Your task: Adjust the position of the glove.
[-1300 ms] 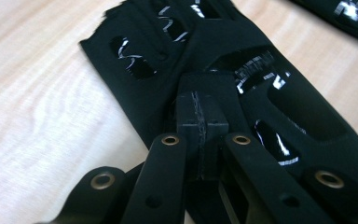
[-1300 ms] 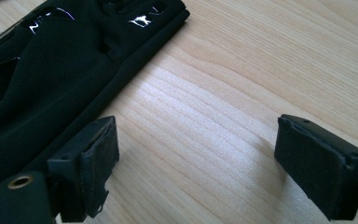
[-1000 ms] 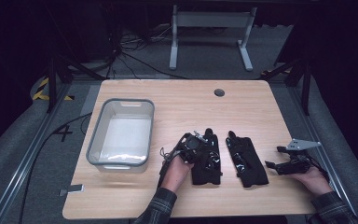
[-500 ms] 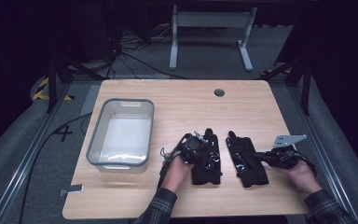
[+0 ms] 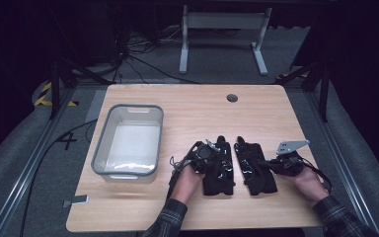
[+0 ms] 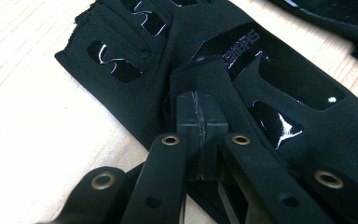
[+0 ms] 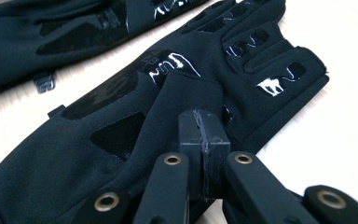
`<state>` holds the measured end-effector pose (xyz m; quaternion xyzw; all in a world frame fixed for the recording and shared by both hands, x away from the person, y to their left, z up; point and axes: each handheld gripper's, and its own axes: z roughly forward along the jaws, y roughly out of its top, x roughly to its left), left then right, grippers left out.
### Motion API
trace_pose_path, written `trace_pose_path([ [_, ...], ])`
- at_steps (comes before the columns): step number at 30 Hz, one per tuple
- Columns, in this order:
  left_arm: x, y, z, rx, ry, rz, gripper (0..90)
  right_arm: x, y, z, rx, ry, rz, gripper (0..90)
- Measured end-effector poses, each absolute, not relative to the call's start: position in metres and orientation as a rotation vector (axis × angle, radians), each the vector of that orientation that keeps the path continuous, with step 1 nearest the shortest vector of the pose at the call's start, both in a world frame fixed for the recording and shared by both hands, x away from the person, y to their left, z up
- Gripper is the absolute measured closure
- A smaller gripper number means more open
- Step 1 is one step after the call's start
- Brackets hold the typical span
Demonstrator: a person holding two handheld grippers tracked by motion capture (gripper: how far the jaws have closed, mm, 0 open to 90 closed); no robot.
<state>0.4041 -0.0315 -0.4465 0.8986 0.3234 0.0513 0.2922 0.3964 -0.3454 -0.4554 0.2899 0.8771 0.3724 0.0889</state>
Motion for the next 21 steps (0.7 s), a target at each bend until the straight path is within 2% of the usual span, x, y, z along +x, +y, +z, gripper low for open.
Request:
trace_pose_path([
  [21, 0.404, -0.036, -0.447, 2.387, 0.846, 0.155, 89.8, 0.396, -0.330, -0.454, 0.793, 2.647, 1.110, 90.0],
])
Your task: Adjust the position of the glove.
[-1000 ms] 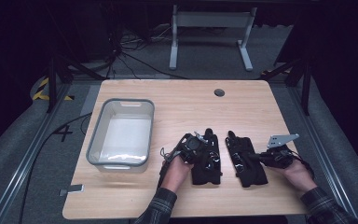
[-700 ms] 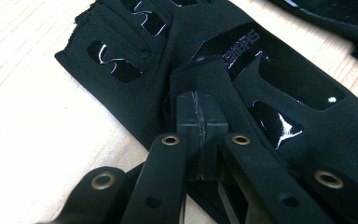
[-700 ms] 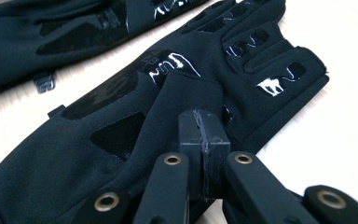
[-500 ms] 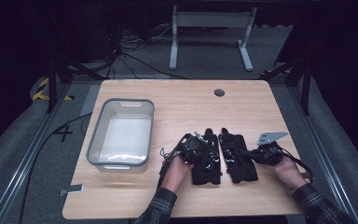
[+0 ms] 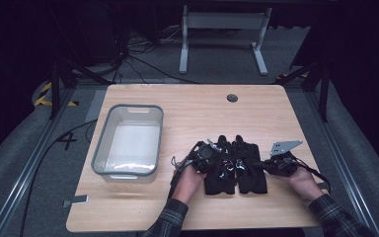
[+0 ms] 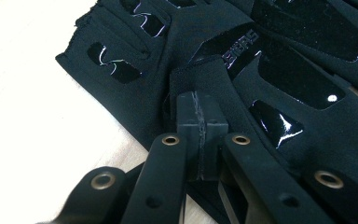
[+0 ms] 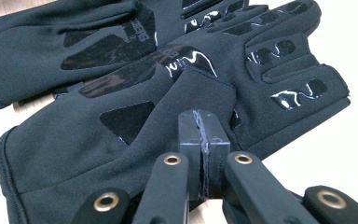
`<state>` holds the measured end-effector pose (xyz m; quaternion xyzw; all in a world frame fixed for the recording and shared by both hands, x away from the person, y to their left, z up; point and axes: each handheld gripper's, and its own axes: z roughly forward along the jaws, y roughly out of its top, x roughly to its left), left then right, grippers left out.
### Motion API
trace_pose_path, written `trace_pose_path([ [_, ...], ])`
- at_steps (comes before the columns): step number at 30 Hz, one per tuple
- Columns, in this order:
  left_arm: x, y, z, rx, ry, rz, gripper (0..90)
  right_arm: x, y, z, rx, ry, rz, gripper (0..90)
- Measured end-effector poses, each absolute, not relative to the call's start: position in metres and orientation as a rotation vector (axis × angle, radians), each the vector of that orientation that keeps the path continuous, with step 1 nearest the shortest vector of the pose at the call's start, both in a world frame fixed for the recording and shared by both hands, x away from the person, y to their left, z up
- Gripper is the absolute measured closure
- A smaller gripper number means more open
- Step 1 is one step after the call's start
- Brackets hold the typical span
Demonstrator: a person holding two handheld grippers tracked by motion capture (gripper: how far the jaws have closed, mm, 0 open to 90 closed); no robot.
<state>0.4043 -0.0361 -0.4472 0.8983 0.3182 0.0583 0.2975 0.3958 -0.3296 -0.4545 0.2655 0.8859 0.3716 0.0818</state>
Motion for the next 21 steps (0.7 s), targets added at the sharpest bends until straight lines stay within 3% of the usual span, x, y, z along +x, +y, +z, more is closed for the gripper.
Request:
trace_pose_path([
  [6, 0.404, -0.034, -0.445, 2.376, 0.853, 0.141, 88.4, 0.396, -0.330, -0.454, 0.794, 2.640, 1.114, 90.0],
  [17, 0.388, -0.016, -0.439, 2.330, 0.926, 0.128, 62.8, 0.386, -0.337, -0.447, 0.777, 2.632, 1.153, 90.0],
  [21, 0.384, -0.012, -0.443, 2.308, 0.957, 0.129, 58.2, 0.381, -0.336, -0.448, 0.751, 2.649, 1.126, 90.0],
])
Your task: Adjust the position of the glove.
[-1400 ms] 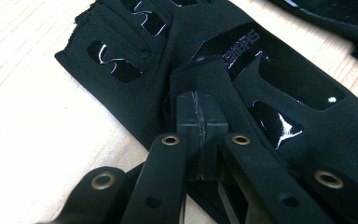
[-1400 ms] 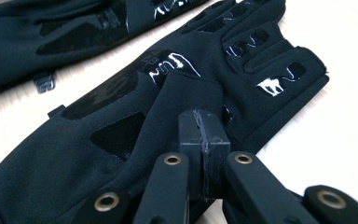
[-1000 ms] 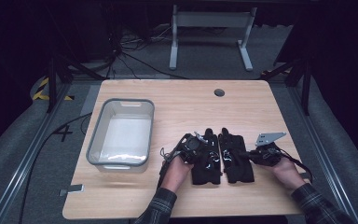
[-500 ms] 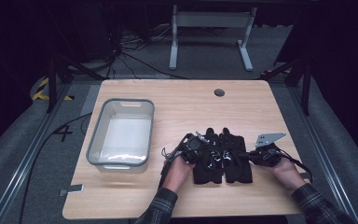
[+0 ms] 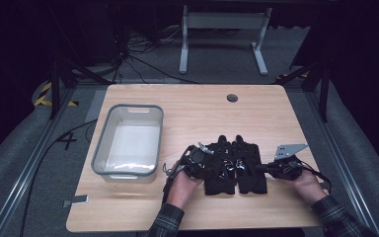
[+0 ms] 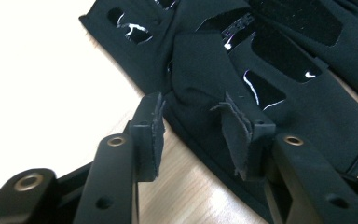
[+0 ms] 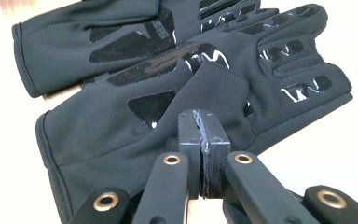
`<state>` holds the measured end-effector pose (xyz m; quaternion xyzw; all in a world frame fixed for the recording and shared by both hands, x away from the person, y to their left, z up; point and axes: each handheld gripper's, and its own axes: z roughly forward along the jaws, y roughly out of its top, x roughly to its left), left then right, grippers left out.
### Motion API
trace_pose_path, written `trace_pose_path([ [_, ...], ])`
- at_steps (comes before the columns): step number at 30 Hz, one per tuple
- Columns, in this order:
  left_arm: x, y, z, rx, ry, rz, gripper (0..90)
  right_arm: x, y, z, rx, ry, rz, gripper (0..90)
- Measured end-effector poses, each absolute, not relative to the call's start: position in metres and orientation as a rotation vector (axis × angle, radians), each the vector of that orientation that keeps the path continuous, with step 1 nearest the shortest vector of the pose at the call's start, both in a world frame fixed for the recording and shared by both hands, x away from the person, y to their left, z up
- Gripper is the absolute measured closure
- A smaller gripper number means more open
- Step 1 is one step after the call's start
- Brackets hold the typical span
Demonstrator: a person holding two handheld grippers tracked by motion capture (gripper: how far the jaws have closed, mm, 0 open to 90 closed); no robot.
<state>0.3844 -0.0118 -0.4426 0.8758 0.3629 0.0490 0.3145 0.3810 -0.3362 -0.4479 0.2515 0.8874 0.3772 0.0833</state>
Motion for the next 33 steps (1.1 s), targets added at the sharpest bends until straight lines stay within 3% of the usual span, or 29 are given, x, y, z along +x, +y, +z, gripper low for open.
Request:
trace_pose_path([
  [9, 0.386, -0.016, -0.450, 2.327, 0.983, 0.157, 56.4, 0.380, -0.336, -0.452, 0.727, 2.656, 1.035, 90.0],
  [16, 0.383, -0.021, -0.450, 2.341, 0.968, 0.171, 71.2, 0.380, -0.336, -0.452, 0.722, 2.659, 1.035, 90.0],
  [20, 0.384, -0.022, -0.449, 2.352, 0.965, 0.182, 84.5, 0.380, -0.336, -0.453, 0.722, 2.660, 1.036, 90.0],
  [33, 0.385, -0.014, -0.434, 2.233, 0.987, 0.136, 87.0, 0.380, -0.336, -0.453, 0.721, 2.662, 1.038, 90.0],
])
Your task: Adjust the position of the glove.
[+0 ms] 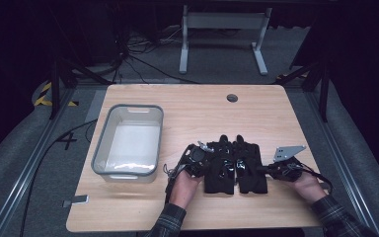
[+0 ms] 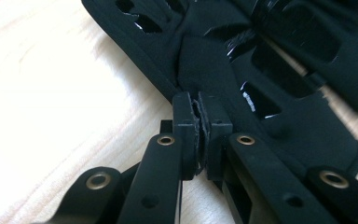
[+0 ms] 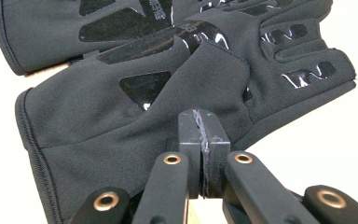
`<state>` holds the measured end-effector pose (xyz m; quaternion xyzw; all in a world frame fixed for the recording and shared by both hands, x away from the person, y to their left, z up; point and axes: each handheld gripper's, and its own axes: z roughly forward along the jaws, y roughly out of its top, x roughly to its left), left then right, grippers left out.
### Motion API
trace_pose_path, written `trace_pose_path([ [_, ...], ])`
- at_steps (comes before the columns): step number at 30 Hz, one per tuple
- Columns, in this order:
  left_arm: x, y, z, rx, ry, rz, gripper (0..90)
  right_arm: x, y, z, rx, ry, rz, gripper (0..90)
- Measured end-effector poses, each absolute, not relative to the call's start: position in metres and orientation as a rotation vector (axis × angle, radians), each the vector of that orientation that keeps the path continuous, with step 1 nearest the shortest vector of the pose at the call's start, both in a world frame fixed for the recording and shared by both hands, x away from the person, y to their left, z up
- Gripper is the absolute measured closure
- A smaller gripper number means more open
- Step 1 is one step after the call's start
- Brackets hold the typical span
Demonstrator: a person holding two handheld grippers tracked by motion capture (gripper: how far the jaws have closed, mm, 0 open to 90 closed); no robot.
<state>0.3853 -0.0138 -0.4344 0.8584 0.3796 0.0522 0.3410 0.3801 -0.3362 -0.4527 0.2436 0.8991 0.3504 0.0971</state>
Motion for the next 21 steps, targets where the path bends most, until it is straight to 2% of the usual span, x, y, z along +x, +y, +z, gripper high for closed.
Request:
trace_pose_path([
  [12, 0.385, -0.008, -0.415, 2.089, 0.959, 0.130, 87.2, 0.380, -0.336, -0.453, 0.722, 2.664, 1.040, 90.0],
  [21, 0.386, -0.007, -0.407, 2.041, 0.949, 0.112, 87.2, 0.381, -0.336, -0.453, 0.722, 2.665, 1.043, 90.0],
])
